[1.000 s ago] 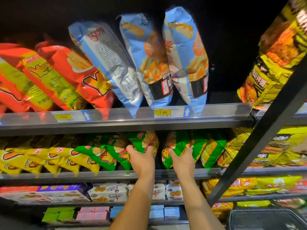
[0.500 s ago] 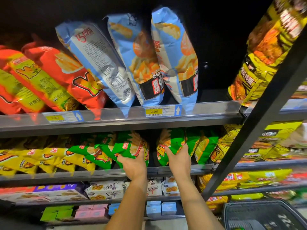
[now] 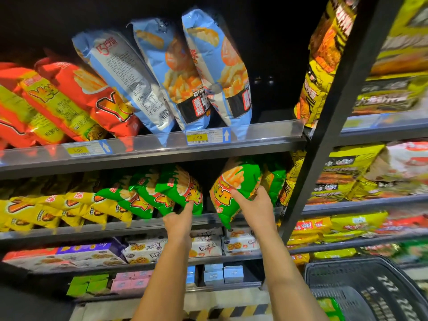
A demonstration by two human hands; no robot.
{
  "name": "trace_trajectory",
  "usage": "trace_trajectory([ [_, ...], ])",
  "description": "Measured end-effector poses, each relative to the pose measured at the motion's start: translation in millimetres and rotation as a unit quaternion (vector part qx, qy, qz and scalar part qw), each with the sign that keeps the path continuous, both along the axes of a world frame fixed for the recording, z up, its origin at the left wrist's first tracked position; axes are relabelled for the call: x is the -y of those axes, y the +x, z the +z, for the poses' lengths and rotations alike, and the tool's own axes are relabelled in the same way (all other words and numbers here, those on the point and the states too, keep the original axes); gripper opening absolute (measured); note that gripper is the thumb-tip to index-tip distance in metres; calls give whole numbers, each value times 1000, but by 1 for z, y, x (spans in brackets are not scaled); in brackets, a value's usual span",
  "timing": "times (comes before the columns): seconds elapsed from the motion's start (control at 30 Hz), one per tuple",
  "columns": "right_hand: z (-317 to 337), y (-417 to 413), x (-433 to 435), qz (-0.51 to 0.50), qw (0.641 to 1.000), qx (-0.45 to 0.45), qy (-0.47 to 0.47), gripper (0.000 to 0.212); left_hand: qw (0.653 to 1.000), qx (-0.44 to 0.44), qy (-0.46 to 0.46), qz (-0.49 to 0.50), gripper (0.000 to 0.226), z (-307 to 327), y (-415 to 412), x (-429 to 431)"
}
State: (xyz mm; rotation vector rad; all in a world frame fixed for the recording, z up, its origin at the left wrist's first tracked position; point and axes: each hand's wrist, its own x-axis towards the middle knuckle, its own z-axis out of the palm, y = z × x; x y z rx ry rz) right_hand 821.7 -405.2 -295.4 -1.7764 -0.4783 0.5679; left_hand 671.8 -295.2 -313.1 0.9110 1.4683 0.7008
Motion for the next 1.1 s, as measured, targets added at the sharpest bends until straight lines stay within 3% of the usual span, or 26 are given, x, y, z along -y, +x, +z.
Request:
trace_trajectory([
  [0.2, 15, -1, 46, 141, 987, -71, 10, 22, 992, 23, 32, -118, 87, 24, -14, 31],
  [0.33, 23, -4, 74, 220, 968, -116, 11, 24, 971, 23, 63, -231, 95, 39, -22, 52],
  [0.5, 25, -8, 93, 240, 957, -156, 51, 52, 935, 40, 84, -342, 51, 59, -25, 77],
  [0.63, 28, -15, 85, 190, 960, -192, 72, 96, 942, 19, 153, -299, 51, 69, -20, 96],
  [0.77, 39, -34, 76, 122, 980, -143, 65, 102, 941, -41, 195, -273, 37, 82, -13, 113],
  [0.83, 35, -36, 76, 85, 982, -152, 75, 111, 935, -54, 180, -301, 54, 92, -14, 111],
  [0.93, 33, -30, 84, 77, 957, -262, 101, 98, 939, 2, 107, -327, 75, 102, -23, 96],
  [1.03, 32, -25, 93, 103, 926, -340, 129, 74, 959, 102, 47, -261, 80, 111, -30, 87],
  [1.1, 29, -23, 95, 103, 919, -358, 130, 72, 963, 133, 37, -232, 81, 116, -30, 86],
])
